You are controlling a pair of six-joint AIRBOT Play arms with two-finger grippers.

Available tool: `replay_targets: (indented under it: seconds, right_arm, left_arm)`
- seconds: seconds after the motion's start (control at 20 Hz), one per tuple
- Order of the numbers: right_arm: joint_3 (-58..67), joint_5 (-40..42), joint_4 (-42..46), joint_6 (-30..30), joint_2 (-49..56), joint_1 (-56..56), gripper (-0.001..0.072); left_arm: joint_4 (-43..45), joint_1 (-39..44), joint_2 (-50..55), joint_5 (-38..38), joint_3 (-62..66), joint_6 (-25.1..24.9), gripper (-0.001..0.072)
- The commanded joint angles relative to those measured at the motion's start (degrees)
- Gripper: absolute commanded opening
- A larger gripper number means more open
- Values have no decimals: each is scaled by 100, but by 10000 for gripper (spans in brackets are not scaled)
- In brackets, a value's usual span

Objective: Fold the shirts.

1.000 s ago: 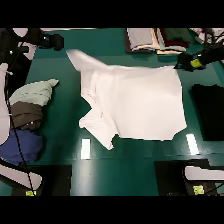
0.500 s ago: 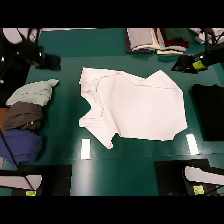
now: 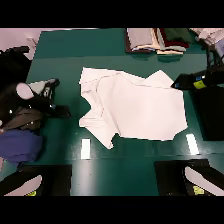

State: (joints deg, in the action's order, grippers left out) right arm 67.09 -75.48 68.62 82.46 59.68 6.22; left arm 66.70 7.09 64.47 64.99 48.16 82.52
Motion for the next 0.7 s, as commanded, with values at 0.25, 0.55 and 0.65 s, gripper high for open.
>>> replay_targets:
  seconds: [0.25,0.55,0.65]
  right_arm:
    - [-645,162,-22,4,-463,-7,418]
    - [-643,328,-304,15,-461,-7,416]
    - [-643,348,-302,63,-461,-7,415]
  left_arm:
    - [-1637,55,-157,-1272,-1060,-955,445]
    - [-1991,234,280,-1294,-1060,-1318,443]
    - [-1987,616,404,-1578,-1058,-1311,376]
